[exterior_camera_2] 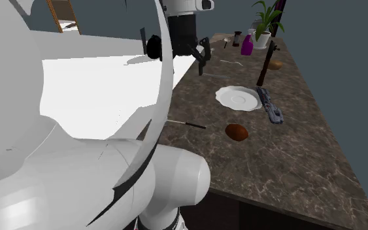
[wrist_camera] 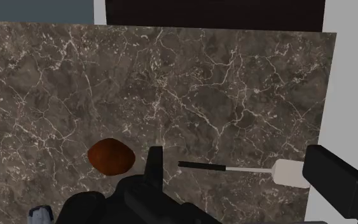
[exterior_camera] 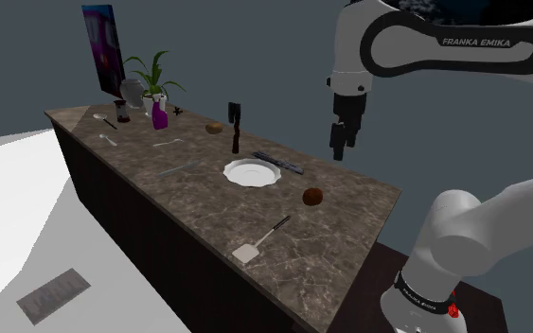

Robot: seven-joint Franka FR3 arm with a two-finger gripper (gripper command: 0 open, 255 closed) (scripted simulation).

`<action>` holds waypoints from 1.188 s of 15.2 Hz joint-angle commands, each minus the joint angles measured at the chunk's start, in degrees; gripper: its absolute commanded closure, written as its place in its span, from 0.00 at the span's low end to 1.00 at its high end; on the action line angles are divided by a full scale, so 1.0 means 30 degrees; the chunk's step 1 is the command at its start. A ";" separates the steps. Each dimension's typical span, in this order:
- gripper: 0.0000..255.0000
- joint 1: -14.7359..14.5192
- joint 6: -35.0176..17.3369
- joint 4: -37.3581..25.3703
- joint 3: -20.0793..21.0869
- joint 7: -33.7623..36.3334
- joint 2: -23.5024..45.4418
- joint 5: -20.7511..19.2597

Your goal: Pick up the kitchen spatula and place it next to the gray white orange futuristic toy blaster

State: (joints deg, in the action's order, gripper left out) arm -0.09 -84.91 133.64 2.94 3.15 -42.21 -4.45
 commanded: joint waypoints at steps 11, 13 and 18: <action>0.00 -0.2405 -0.7305 0.2776 -0.2491 -0.8963 0.3771 -0.1606; 0.00 -0.2882 -0.8766 0.3040 -0.2894 -1.0699 0.4814 -0.1766; 0.00 -0.4065 -1.2320 0.3357 -0.3674 -1.5046 0.7693 -0.1853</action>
State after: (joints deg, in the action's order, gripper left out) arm -11.50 -119.43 143.55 -7.67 -39.07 -21.08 -10.03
